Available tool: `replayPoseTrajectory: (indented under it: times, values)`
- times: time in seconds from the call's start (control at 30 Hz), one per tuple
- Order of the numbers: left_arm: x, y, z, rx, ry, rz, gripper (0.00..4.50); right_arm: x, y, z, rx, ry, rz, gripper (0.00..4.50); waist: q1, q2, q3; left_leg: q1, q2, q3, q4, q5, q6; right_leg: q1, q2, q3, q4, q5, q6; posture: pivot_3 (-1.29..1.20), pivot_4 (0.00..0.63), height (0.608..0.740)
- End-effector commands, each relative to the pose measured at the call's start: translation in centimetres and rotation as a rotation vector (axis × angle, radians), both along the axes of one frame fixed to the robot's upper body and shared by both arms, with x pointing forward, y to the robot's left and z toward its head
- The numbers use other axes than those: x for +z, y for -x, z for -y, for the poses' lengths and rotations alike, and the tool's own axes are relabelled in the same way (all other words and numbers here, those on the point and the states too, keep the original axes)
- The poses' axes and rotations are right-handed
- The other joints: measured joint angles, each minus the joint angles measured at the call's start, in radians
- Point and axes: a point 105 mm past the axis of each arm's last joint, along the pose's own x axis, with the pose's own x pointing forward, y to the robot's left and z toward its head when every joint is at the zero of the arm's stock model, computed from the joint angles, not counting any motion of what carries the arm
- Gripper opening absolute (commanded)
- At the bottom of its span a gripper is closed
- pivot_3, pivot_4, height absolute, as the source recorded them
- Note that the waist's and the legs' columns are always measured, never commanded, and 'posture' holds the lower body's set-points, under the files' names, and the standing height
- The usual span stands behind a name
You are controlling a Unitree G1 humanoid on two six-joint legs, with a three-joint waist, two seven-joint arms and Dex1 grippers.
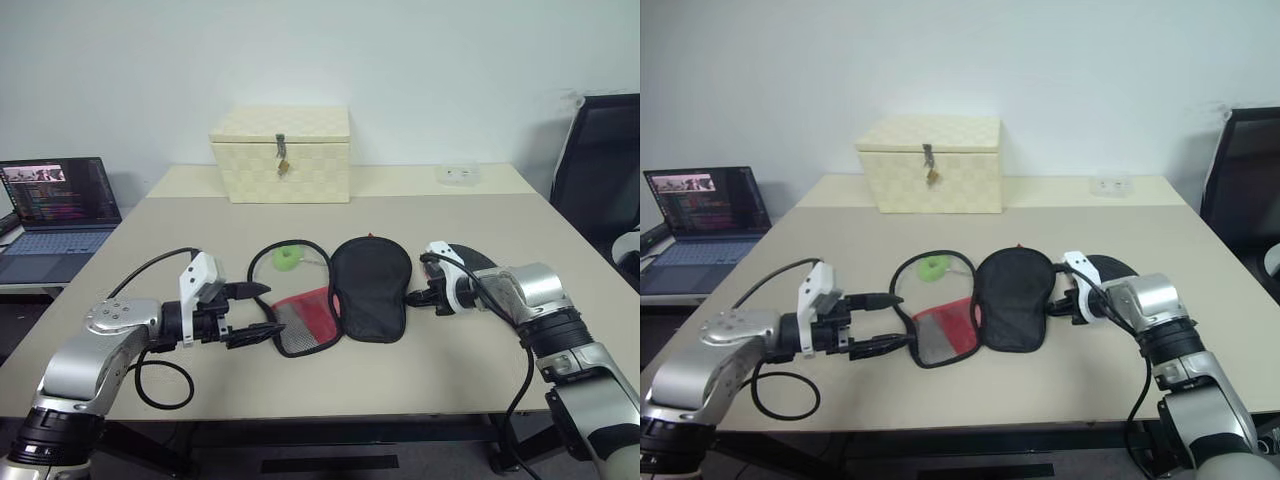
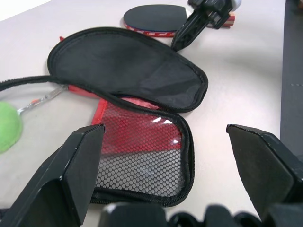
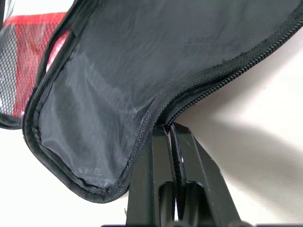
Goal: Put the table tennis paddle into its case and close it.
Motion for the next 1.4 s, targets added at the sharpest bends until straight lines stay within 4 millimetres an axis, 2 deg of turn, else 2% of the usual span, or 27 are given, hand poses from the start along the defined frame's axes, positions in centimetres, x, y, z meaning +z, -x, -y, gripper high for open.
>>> replayPoseTrajectory:
  times: [0.03,0.07,0.3,0.5,0.67,0.83,0.93,1.2,1.4]
  values:
    - [0.8,0.0,0.1,-0.013,-0.001,0.042,4.50,1.2,-0.4,-0.5,0.004,-0.026,0.044,0.04,0.000,0.000,0.000,0.000,0.000,0.000,0.000,0.000,0.000,0.000,0.000,0.000,0.000,0.000,0.000,0.00,0.150,0.740]
    - [0.9,0.0,0.1,-0.013,-0.001,0.042,4.50,1.2,-0.5,-0.5,-0.004,-0.028,0.049,0.04,0.000,0.000,0.000,0.000,0.000,0.000,0.000,0.000,0.000,0.000,0.000,0.000,0.000,0.000,0.000,0.00,0.150,0.740]
    - [0.9,0.0,0.2,-0.017,0.001,0.042,4.50,2.4,-1.2,0.6,-0.061,-0.051,0.111,2.38,0.002,0.000,0.000,0.000,0.000,-0.001,0.000,0.000,0.000,0.000,0.000,0.000,0.000,0.000,0.000,0.00,0.150,0.740]
    - [0.6,0.1,0.8,-0.028,0.012,0.039,4.50,4.4,-0.7,4.9,-0.051,0.063,0.285,4.49,0.009,0.000,0.000,0.000,0.000,0.000,0.000,0.000,0.000,0.000,0.000,-0.001,0.000,0.000,0.000,0.00,0.150,0.740]
    - [0.7,-0.1,1.3,-0.047,0.014,0.046,4.50,4.1,0.0,10.5,-0.181,0.121,0.285,4.49,0.016,0.000,0.000,0.000,-0.001,0.000,0.001,0.000,0.000,0.000,0.000,-0.001,0.000,0.000,0.000,0.00,0.150,0.740]
    - [0.8,-0.5,1.7,-0.061,0.013,0.043,4.50,3.5,0.2,13.3,-0.288,0.113,0.253,4.49,0.012,0.000,0.000,0.000,0.000,0.001,0.002,0.000,0.000,0.001,0.000,0.000,0.001,0.000,0.000,0.00,0.150,0.740]
    - [1.0,-1.0,2.2,-0.082,0.013,0.049,4.50,2.0,0.0,15.4,-0.374,0.143,0.228,4.49,0.013,0.000,0.000,0.001,0.000,0.002,0.002,0.000,0.000,0.001,0.003,0.000,0.001,0.000,0.000,0.00,0.150,0.740]
    - [1.4,-1.1,2.2,-0.100,0.005,0.060,4.50,-0.2,0.4,16.1,-0.346,0.185,0.175,4.49,0.012,0.000,0.000,0.000,0.000,0.003,0.003,0.000,0.000,0.001,0.004,0.001,0.001,0.000,0.000,0.00,0.150,0.740]
    - [1.8,-0.4,2.3,-0.135,0.032,0.041,4.50,-1.6,1.0,16.4,-0.322,0.215,0.142,4.49,0.012,0.000,0.000,0.001,0.000,0.003,0.003,0.000,0.000,0.002,0.005,0.001,0.001,0.000,0.000,0.00,0.150,0.740]
